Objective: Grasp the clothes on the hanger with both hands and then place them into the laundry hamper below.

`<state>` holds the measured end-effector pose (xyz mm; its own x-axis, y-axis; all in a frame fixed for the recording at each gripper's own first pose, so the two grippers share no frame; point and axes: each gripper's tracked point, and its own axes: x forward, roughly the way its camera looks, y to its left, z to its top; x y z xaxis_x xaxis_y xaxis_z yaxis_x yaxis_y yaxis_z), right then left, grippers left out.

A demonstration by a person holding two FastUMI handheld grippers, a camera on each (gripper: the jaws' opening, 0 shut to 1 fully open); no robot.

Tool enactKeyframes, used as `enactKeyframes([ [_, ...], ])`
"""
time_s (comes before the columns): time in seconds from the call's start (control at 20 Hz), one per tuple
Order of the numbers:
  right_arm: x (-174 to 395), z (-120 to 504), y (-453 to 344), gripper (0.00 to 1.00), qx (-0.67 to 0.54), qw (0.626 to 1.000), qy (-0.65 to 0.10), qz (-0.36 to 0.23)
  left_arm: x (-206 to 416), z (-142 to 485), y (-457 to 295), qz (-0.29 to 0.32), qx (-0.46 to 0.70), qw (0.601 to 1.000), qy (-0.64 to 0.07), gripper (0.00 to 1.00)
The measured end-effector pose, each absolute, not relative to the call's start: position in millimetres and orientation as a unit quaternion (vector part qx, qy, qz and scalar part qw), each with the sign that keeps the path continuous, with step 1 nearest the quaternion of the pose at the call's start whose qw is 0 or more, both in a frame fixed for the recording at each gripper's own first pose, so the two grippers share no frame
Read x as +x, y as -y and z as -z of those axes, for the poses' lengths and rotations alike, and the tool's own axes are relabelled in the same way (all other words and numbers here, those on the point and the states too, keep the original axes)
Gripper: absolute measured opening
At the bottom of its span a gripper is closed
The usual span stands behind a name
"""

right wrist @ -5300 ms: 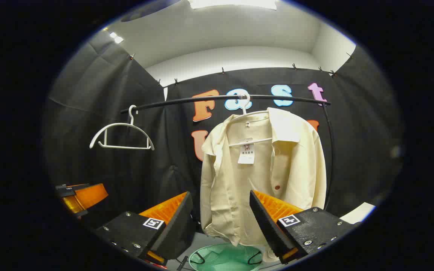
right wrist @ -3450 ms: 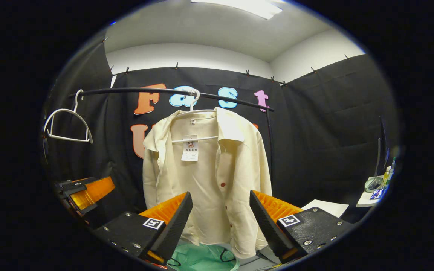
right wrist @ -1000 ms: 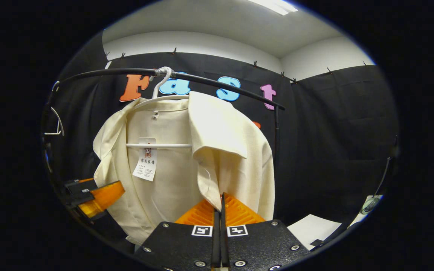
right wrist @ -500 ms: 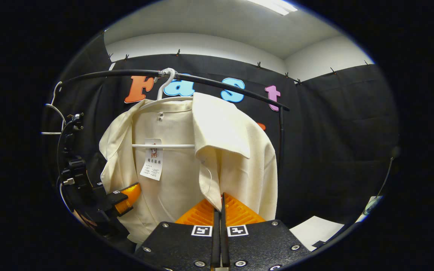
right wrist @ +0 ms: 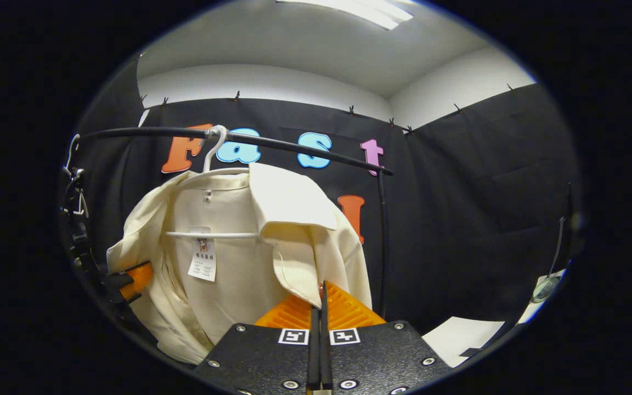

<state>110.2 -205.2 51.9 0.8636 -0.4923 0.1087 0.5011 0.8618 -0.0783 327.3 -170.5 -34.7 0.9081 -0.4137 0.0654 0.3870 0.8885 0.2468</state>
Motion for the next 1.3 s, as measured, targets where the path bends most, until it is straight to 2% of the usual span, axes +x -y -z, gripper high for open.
enactKeyframes([
  [0.25,87.9,-82.6,232.0,0.00,-0.078,0.953,0.065,0.285,369.4,12.9,129.2,0.145,0.141,0.976,0.075,0.12],
  [0.4,72.5,-116.7,252.6,0.00,-0.086,0.945,0.089,0.302,387.3,-21.3,108.0,0.106,0.161,0.975,0.106,0.13],
  [0.55,70.7,-151.3,277.5,0.00,-0.073,0.943,0.105,0.309,403.9,-35.3,104.5,0.107,0.156,0.976,0.109,0.14],
  [0.75,99.7,-184.9,308.9,0.00,-0.056,0.946,0.115,0.298,416.6,-48.7,106.8,0.116,0.144,0.976,0.114,0.14],
  [1.0,131.8,-170.6,329.5,0.00,-0.044,0.953,0.075,0.290,429.2,-47.5,104.5,0.105,0.147,0.977,0.111,0.14],
  [1.3,143.2,-96.3,326.8,0.00,-0.035,0.960,0.023,0.278,443.1,-12.5,83.2,0.079,0.165,0.980,0.085,0.14],
])
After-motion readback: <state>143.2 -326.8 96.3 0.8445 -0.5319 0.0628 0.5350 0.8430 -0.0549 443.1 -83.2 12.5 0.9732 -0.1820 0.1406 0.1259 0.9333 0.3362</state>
